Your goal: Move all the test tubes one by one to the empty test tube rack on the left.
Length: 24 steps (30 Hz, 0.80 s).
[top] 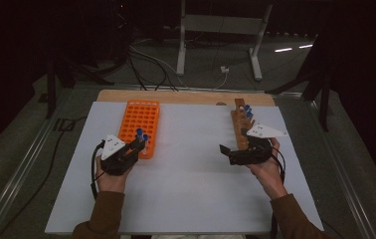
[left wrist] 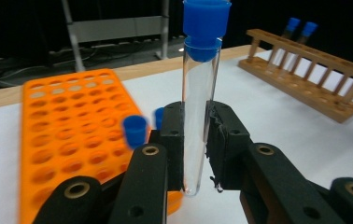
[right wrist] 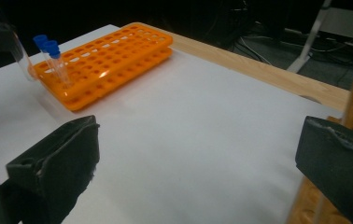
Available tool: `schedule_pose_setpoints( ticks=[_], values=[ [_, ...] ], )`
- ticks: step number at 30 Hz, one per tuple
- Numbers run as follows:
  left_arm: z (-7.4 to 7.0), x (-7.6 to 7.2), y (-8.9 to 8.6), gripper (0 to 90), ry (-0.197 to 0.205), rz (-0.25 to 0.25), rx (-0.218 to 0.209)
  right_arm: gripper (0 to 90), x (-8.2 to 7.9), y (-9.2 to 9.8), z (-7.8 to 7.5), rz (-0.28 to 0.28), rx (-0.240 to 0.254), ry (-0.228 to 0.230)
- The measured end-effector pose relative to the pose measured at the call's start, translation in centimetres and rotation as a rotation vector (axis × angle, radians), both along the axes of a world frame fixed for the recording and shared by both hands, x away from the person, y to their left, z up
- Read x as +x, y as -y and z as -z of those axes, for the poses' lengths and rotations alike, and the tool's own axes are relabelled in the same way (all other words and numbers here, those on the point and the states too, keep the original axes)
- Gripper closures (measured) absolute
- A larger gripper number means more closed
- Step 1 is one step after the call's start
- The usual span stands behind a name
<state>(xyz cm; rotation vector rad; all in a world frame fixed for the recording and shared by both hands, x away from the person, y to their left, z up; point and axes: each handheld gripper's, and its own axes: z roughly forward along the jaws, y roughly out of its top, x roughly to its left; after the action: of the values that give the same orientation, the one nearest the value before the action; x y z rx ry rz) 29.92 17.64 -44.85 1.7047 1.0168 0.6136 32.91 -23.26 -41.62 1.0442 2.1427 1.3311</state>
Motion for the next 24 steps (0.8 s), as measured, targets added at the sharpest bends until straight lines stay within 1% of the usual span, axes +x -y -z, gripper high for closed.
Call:
schedule_pose_setpoints(
  ticks=[3,6,8,10,13,14,17,21,24],
  values=[
    [0.0,0.0,-0.8,78.2,0.004,-0.027,-0.006,0.0,-0.2,0.4,0.0,0.005,-0.002,0.004],
    [0.2,0.0,-1.5,78.2,0.004,-0.054,-0.006,0.0,-0.3,0.8,-0.1,0.009,0.007,0.009],
    [0.3,0.2,-1.7,78.2,0.001,-0.071,0.009,0.0,-0.4,1.0,-0.2,0.013,0.009,0.012],
    [0.5,0.5,-1.9,78.2,-0.001,-0.083,0.013,0.0,-0.4,1.1,-0.3,0.017,0.011,0.013],
    [0.7,1.0,-2.1,78.2,-0.006,-0.103,0.024,0.0,-0.5,1.2,-0.3,0.019,0.010,0.015],
    [0.8,1.2,-2.1,78.2,-0.007,-0.110,0.020,0.0,-0.5,1.2,-0.3,0.019,0.013,0.016],
    [1.3,1.7,-2.3,78.2,-0.018,-0.127,0.027,0.0,-0.5,1.2,-0.3,0.018,0.013,0.015],
    [1.7,2.5,-2.1,78.2,-0.028,-0.135,0.028,0.0,-0.4,1.2,-0.2,0.019,0.009,0.009],
    [2.3,3.0,-1.9,78.2,-0.049,-0.141,0.049,0.0,-0.4,1.1,-0.1,0.017,0.011,0.008]
  ],
)
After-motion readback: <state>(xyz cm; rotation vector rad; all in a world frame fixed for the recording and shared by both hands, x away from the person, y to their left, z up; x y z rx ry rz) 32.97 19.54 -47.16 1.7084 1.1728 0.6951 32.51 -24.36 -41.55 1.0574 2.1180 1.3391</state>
